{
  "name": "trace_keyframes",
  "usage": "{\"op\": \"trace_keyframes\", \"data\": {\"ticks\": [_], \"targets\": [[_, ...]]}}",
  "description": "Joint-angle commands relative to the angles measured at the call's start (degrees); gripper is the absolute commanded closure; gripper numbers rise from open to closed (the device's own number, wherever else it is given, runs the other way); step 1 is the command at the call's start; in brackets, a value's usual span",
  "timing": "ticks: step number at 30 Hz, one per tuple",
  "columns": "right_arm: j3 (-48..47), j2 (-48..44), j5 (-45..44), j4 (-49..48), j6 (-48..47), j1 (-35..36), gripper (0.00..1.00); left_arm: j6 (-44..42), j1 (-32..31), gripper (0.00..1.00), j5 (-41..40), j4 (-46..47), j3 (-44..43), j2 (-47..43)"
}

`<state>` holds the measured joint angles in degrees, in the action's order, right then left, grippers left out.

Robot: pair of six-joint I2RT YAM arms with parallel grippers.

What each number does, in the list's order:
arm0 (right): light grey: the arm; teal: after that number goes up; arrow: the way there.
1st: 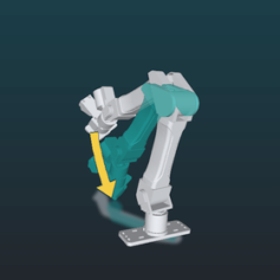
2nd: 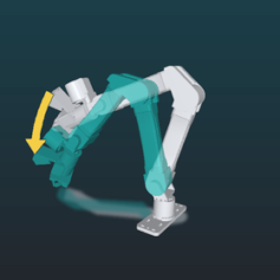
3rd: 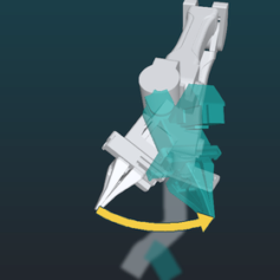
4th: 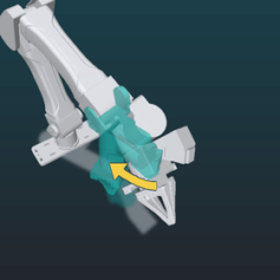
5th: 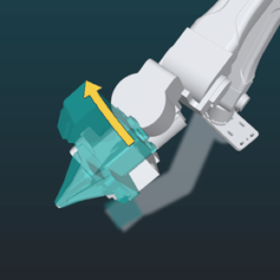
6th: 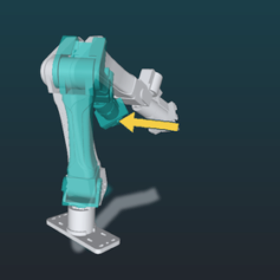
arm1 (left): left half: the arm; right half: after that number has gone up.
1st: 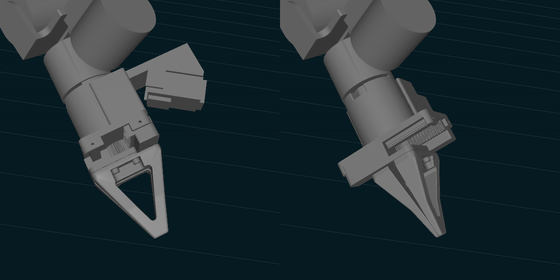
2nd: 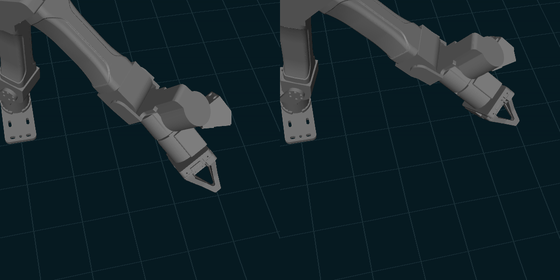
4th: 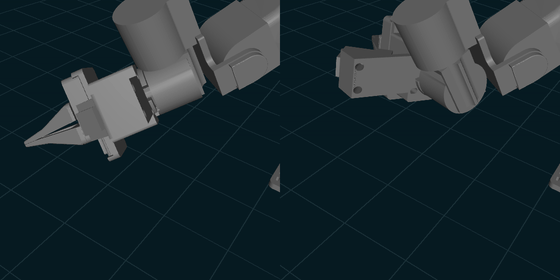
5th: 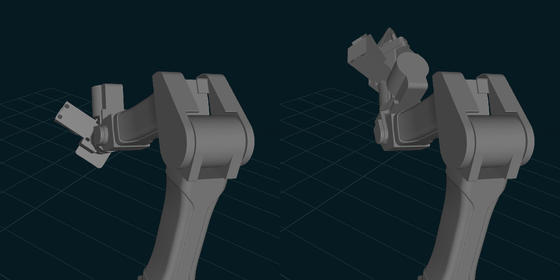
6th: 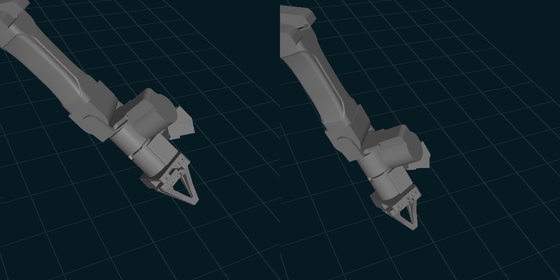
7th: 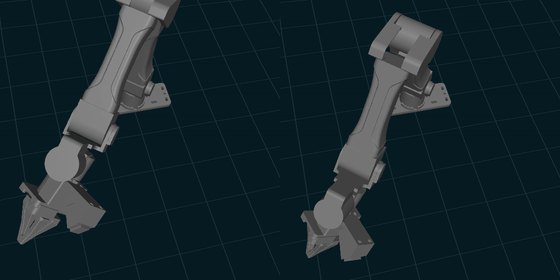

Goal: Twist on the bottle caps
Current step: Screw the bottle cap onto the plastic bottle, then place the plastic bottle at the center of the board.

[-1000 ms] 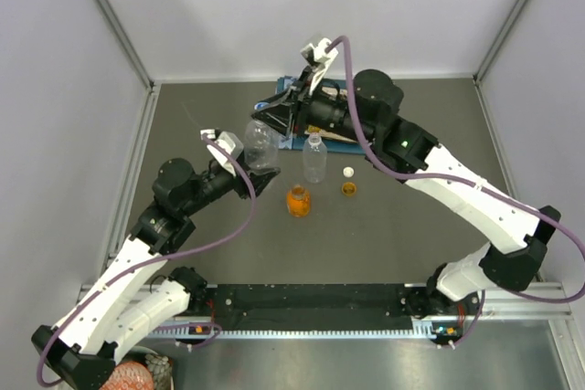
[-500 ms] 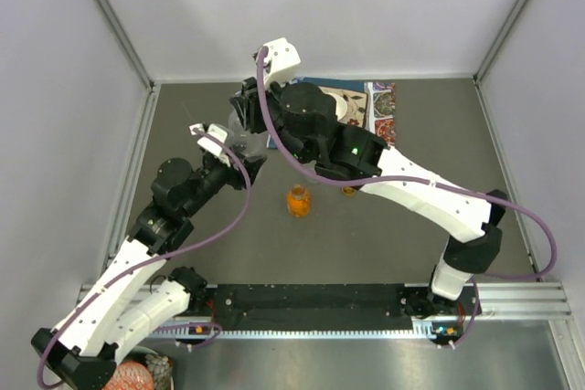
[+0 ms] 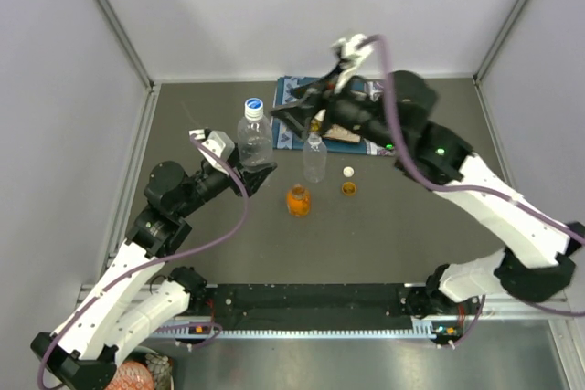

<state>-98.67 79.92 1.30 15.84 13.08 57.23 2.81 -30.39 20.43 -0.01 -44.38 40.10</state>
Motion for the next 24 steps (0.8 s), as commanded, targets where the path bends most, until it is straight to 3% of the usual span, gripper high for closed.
{"op": "trace_keyframes", "data": {"ticks": [1,9,14,24], "targets": [[3.9,-7.5,17.5,-9.9,0.9,-5.1,0.35,0.6,0.5,1.00,5.1,5.1,0.4,-1.1],[1.6,-2.5,32.2,-10.4,0.7,-5.8,0.40,2.2,0.5,1.00,13.8,5.6,0.6,-1.0],[0.3,-0.6,36.4,-10.7,1.2,-5.8,0.43,2.6,0.5,1.00,15.9,5.7,0.6,-0.8],[0.6,1.0,38.3,-12.8,2.0,-5.7,0.67,2.8,0.5,1.00,15.9,6.2,1.0,-0.6]]}}
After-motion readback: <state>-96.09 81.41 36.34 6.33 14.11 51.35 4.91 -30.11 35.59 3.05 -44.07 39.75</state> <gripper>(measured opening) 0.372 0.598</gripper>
